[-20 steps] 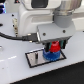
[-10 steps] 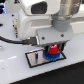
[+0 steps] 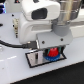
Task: Insert the blue gear onto the right peg, followed by the red gear
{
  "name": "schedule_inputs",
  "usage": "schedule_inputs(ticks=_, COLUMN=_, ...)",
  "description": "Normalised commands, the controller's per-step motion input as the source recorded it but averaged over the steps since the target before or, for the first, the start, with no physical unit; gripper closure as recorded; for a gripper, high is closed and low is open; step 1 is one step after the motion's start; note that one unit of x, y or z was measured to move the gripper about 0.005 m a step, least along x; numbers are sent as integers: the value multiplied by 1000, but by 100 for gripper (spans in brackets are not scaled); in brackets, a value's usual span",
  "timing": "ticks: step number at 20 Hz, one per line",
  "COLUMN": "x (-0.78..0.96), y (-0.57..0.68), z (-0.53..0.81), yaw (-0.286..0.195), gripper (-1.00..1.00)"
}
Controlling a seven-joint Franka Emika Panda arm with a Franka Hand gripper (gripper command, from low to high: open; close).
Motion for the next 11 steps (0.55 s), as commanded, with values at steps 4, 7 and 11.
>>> schedule_inputs(ticks=4, x=106, y=85, z=128, yaw=0, gripper=-100)
schedule_inputs(ticks=7, x=118, y=72, z=82, yaw=0, gripper=-100)
schedule_inputs(ticks=11, x=9, y=147, z=581, yaw=0, gripper=-100)
